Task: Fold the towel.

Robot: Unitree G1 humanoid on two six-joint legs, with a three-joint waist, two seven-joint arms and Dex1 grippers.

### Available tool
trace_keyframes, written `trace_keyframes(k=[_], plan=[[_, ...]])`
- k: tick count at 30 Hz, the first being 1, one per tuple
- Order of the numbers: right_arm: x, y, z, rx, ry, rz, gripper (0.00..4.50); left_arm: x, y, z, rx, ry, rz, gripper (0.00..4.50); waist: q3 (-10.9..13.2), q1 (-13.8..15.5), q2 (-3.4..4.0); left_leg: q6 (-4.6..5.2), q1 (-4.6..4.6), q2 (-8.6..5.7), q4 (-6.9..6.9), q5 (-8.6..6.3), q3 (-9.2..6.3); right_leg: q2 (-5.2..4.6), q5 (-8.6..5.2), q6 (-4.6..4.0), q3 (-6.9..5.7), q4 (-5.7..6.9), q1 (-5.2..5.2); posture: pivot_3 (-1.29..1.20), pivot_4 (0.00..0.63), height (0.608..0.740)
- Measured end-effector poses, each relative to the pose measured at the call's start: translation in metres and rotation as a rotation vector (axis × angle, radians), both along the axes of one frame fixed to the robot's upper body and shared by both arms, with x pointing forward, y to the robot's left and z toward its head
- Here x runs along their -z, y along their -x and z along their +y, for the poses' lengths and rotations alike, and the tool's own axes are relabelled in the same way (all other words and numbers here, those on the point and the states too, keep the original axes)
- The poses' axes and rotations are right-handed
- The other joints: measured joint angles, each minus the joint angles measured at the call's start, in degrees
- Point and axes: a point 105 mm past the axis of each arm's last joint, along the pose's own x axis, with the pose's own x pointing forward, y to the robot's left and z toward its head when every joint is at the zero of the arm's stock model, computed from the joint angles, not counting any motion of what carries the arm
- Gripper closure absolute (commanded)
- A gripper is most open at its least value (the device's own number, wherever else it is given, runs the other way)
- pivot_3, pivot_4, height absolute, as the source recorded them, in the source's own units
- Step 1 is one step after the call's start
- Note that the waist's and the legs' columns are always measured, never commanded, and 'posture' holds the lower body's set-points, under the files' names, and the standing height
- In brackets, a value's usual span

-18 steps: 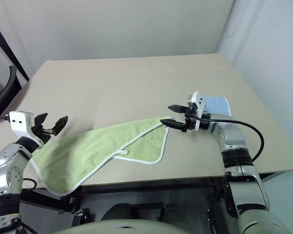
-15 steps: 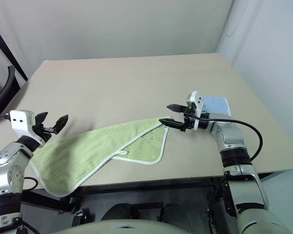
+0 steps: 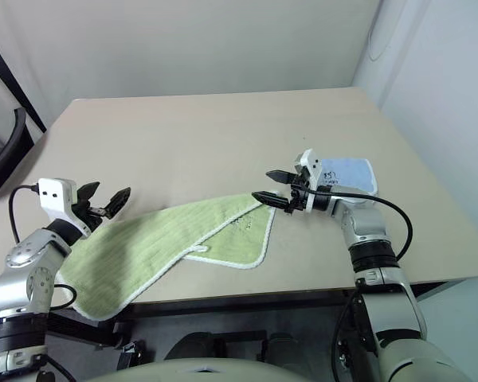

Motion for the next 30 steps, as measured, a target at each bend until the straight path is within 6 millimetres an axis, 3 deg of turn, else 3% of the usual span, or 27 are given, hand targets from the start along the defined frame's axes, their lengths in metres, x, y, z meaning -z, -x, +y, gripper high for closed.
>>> trace_keyframes(k=[4,8,16,26,30], plan=[[0.011,-0.006,-0.010,0.041,0.065,0.015,0.05,0.009,0.008,-0.005,0.072,-0.012,0.043,0.02,0.0,-0.2,0.01,-0.01,0.00,0.00,-0.03,0.00,0.03,0.00,0.00,-0.01,0.01,0.01,-0.03,0.00,0.000,0.740],[0.008,-0.013,-0.014,0.055,0.109,0.002,0.05,0.021,0.023,-0.009,0.144,-0.021,0.107,0.02,0.0,-0.3,0.01,-0.01,0.00,0.00,-0.03,0.01,0.02,0.00,-0.01,-0.01,0.01,0.02,-0.04,0.00,0.000,0.740],[0.014,-0.016,-0.011,0.061,0.153,-0.033,0.05,0.023,0.054,-0.027,0.302,0.000,0.182,0.02,0.0,-0.1,0.04,-0.01,0.05,0.00,-0.02,0.01,0.02,-0.01,-0.01,-0.03,0.02,0.02,0.02,0.00,0.000,0.740],[0.051,-0.020,-0.011,0.106,0.327,-0.055,0.05,0.025,0.057,-0.029,0.309,-0.001,0.204,0.02,0.0,-0.3,0.04,-0.02,0.07,0.00,0.00,0.02,0.03,0.01,-0.01,-0.02,0.02,0.04,0.04,0.00,0.000,0.740],[0.053,-0.027,-0.009,0.141,0.339,-0.056,0.05,0.025,0.057,-0.033,0.319,-0.003,0.208,0.02,0.0,-0.4,0.04,-0.04,0.08,0.00,0.02,0.04,0.03,0.02,-0.01,-0.01,0.02,0.07,0.04,0.00,0.000,0.740]])
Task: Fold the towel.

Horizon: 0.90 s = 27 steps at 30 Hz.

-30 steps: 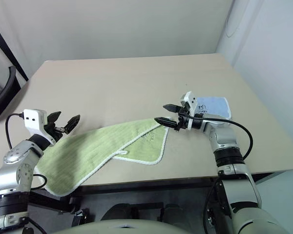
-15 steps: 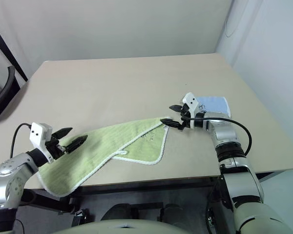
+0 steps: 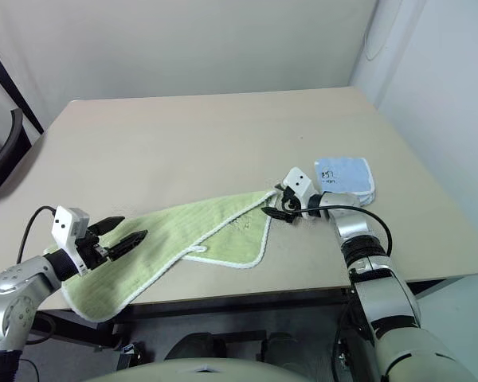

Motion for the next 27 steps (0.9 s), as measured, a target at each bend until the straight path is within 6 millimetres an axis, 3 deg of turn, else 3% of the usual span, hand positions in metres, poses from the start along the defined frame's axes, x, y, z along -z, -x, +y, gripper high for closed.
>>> trace_keyframes(k=[7,12,21,23,27], plan=[[-0.008,-0.013,0.004,0.054,-0.011,-0.023,0.05,-0.002,0.000,-0.004,0.001,-0.005,-0.007,0.02,0.0,0.0,0.00,-0.01,0.02,0.00,0.01,0.01,0.00,0.01,0.00,0.00,0.00,0.03,0.02,0.00,0.000,0.740],[-0.009,-0.015,0.003,0.063,-0.011,-0.032,1.23,-0.003,0.000,-0.005,0.004,-0.005,-0.009,0.00,0.0,0.0,0.00,-0.01,0.02,0.00,0.01,0.02,0.00,0.01,0.00,0.00,0.00,0.03,0.02,0.00,0.000,0.740],[-0.008,-0.014,0.003,0.049,-0.030,-0.015,4.45,-0.003,0.000,-0.006,0.004,-0.002,-0.005,0.00,0.0,0.0,0.00,-0.02,0.03,0.00,0.05,0.03,0.00,0.02,0.00,0.00,0.00,0.10,0.02,0.00,0.000,0.740],[-0.021,-0.010,0.011,-0.011,-0.096,-0.034,4.49,-0.004,-0.001,-0.006,-0.005,0.021,0.002,0.00,0.0,0.0,0.00,-0.02,0.03,0.00,0.06,0.03,0.00,0.02,0.00,0.01,0.00,0.11,0.01,0.00,0.000,0.740],[-0.065,-0.009,0.033,-0.093,-0.269,-0.109,4.49,-0.017,-0.005,-0.007,-0.008,0.111,-0.011,0.00,0.0,0.0,0.01,-0.02,0.05,0.01,0.10,0.03,-0.01,0.05,0.01,0.01,0.00,0.22,0.02,0.00,0.000,0.740]])
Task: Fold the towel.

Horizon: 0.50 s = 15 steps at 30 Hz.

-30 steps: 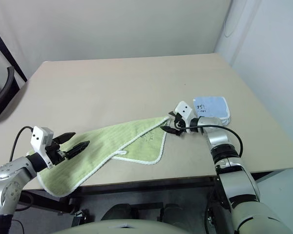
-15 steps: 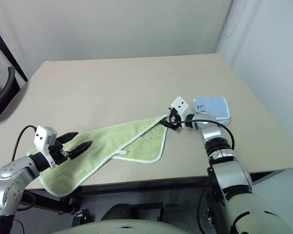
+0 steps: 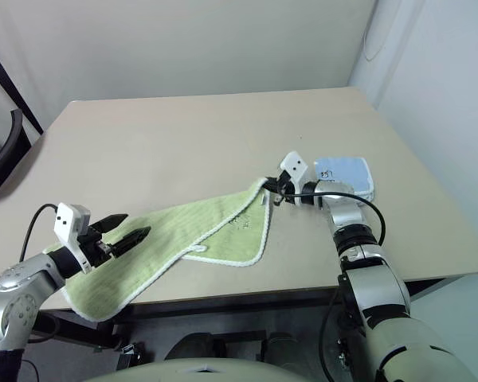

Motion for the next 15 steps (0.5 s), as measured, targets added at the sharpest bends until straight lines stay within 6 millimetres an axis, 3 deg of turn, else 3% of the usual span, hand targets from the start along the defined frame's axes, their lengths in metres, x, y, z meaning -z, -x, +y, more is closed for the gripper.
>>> trace_keyframes(k=[9,15], plan=[[-0.088,-0.023,0.008,0.100,-0.203,-0.117,4.49,-0.014,0.007,-0.012,0.090,0.018,-0.006,0.00,0.0,0.0,0.00,-0.04,0.00,0.00,-0.04,0.01,0.00,-0.01,-0.01,-0.03,0.01,-0.02,-0.04,0.00,0.000,0.740],[-0.116,-0.042,0.004,0.229,-0.263,-0.157,4.49,-0.017,0.017,-0.024,0.175,-0.019,0.010,0.00,0.0,-0.1,0.04,-0.06,-0.03,0.00,-0.09,0.02,0.01,-0.01,-0.01,-0.04,0.03,-0.06,-0.08,0.00,0.000,0.740]])
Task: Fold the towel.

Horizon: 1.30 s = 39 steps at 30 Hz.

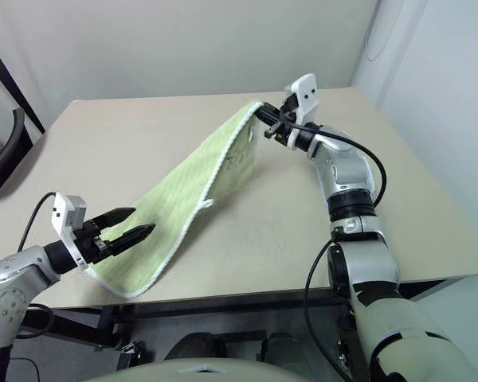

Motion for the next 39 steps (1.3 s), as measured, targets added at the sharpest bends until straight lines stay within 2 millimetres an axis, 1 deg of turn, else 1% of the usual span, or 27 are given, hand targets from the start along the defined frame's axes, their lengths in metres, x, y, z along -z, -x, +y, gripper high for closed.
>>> trace_keyframes(k=[5,8,10,12,14,16,20,22,24,27,31,34,39], plan=[[-0.016,-0.013,0.004,0.069,-0.003,-0.021,4.49,0.007,0.002,-0.006,0.007,-0.011,0.045,0.00,0.0,-0.1,0.01,-0.02,0.00,0.00,-0.03,0.02,0.00,0.02,0.00,-0.01,0.01,0.01,-0.02,0.00,0.000,0.740],[-0.013,-0.021,0.003,0.110,-0.010,0.005,4.49,0.011,0.002,-0.006,-0.007,-0.014,0.072,0.00,0.0,-0.2,0.00,-0.02,0.00,0.00,-0.01,0.02,0.00,0.01,0.00,-0.01,0.01,0.01,0.00,0.00,0.000,0.740],[-0.006,-0.028,-0.001,0.163,-0.006,0.034,4.49,0.014,0.002,-0.007,-0.008,-0.018,0.081,0.00,0.0,-0.2,0.01,-0.03,0.00,-0.01,0.00,0.02,0.01,0.01,0.00,-0.01,0.01,0.01,0.00,0.00,0.000,0.740],[-0.004,-0.033,-0.004,0.205,-0.007,0.052,4.49,0.018,0.003,-0.010,0.001,-0.027,0.093,0.00,0.0,-0.1,0.03,-0.03,-0.01,-0.01,0.00,0.03,0.01,0.01,0.00,-0.01,0.01,0.01,-0.01,0.00,0.000,0.740],[-0.008,-0.037,-0.006,0.246,-0.004,0.057,4.49,0.023,0.003,-0.016,0.013,-0.038,0.105,0.00,0.0,-0.3,0.04,-0.04,-0.01,-0.01,-0.02,0.03,0.01,0.02,0.00,-0.02,0.02,0.01,-0.02,0.00,0.000,0.740],[-0.017,-0.040,-0.007,0.280,0.004,0.043,4.49,0.033,0.005,-0.022,0.032,-0.073,0.126,0.00,0.0,-0.5,0.05,-0.06,-0.01,-0.01,-0.06,0.05,0.02,0.02,0.00,-0.02,0.02,0.02,-0.04,0.00,0.000,0.740],[-0.037,-0.041,-0.006,0.299,-0.007,-0.001,4.49,0.041,0.006,-0.033,0.056,-0.082,0.142,0.00,0.0,-1.2,0.05,-0.06,-0.02,-0.01,-0.06,0.05,0.01,0.02,0.00,-0.02,0.02,0.00,-0.03,0.00,0.000,0.740],[-0.040,-0.041,-0.007,0.304,-0.009,-0.010,4.49,0.044,0.002,-0.040,0.059,-0.093,0.130,0.00,0.0,-1.3,0.06,-0.06,0.00,-0.01,-0.03,0.05,0.01,0.02,0.00,-0.01,0.02,0.02,0.01,0.00,0.000,0.740],[-0.040,-0.041,-0.005,0.293,-0.010,-0.011,4.49,0.048,-0.011,-0.048,0.032,-0.104,0.109,0.00,0.0,-1.2,0.06,-0.07,0.02,-0.01,0.03,0.07,0.01,0.04,0.01,-0.01,0.02,0.10,0.03,0.00,0.000,0.740],[-0.039,-0.040,0.001,0.266,-0.008,-0.010,4.49,0.055,-0.019,-0.056,0.020,-0.127,0.110,0.00,0.0,-1.4,0.04,-0.07,0.02,-0.01,0.03,0.08,0.01,0.06,0.01,0.00,0.03,0.14,0.01,0.00,0.000,0.740],[-0.039,-0.038,0.005,0.236,-0.001,-0.015,4.49,0.064,-0.021,-0.063,0.041,-0.159,0.123,0.00,0.0,-1.4,0.04,-0.08,0.00,0.00,-0.03,0.09,0.01,0.07,0.01,-0.01,0.04,0.14,-0.05,0.00,0.000,0.740],[-0.039,-0.038,0.005,0.233,0.000,-0.015,4.49,0.070,-0.018,-0.063,0.068,-0.206,0.136,0.00,0.0,-1.3,0.05,-0.08,-0.01,0.00,-0.02,0.09,0.01,0.06,0.01,0.00,0.04,0.14,-0.04,0.00,0.000,0.740],[-0.038,-0.038,0.004,0.238,0.005,-0.015,4.49,0.071,-0.016,-0.062,0.107,-0.262,0.123,0.00,0.0,-1.3,0.05,-0.08,0.01,0.00,0.02,0.09,0.01,0.05,0.01,-0.01,0.04,0.16,-0.02,0.00,0.000,0.740]])
